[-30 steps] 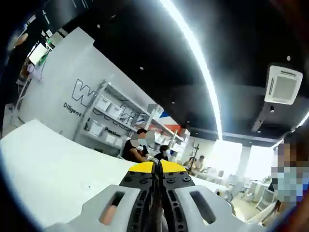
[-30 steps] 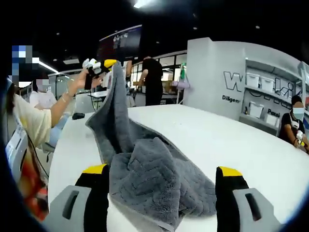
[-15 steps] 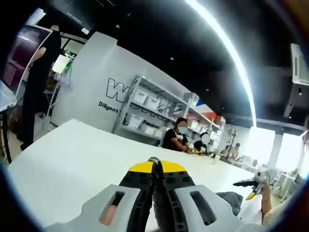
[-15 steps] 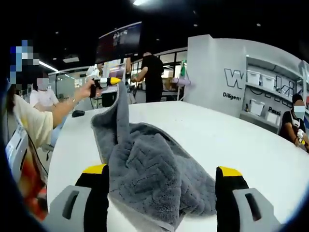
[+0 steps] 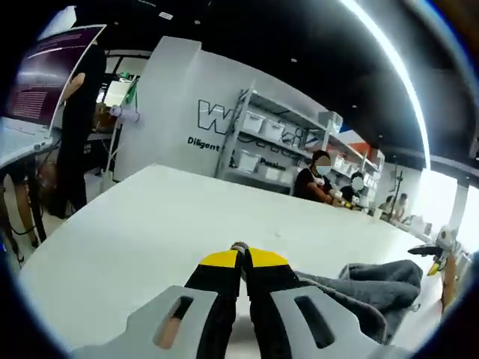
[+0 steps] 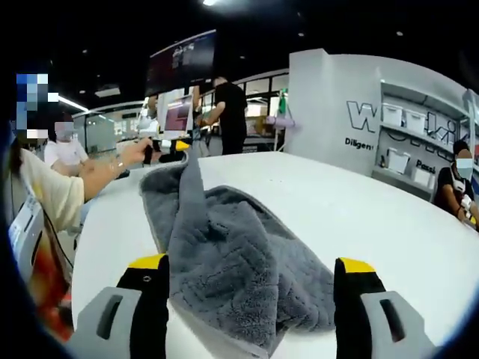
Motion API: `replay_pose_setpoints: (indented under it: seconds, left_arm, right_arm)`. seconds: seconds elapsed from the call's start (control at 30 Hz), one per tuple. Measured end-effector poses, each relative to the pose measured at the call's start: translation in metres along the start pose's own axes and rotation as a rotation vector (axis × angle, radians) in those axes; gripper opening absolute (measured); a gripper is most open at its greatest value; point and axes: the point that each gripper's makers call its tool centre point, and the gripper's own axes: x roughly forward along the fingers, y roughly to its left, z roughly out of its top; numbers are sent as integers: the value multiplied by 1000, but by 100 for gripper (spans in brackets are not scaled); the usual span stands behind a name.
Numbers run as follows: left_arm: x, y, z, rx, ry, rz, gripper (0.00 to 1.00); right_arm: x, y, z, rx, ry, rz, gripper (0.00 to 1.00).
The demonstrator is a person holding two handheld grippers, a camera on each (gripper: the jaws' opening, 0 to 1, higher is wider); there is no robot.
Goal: Fold the towel on the table until its edges align and the towel forms a compact rectangular stack.
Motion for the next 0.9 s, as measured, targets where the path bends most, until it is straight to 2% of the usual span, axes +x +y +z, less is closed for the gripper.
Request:
replay_pose_setpoints:
  seconds: [0.07,0.23,0.3,0.4,0.67,0.73,0.83,0.9]
  left_arm:
    - [-1,8,-5,35,22,35,2]
    - [-5,20,-16,57,64,80,2]
    - [-9,31,-27,84,106,122,2]
    - [-12,38,-35,97,129,147,2]
    - [-11,33,-45,98,139,131,3]
    - [-9,26,-46,60,119,93,7]
    - [-7,16,-48,6,115,45,31]
    - [-8,12,-49,6,118,35,37]
  right_arm:
    - [1,-1,-1,4,2,1,92]
    - [2,-2,-3,10,8,1,92]
    - [2,-1,-4,9,13,2,92]
    - [4,0,-5,9,19,6,92]
    - [7,1,-10,14,35,9,92]
    - [8,2,-10,14,36,9,92]
    - [8,2,-11,13,40,9,92]
    - [9,2,-11,13,42,9,92]
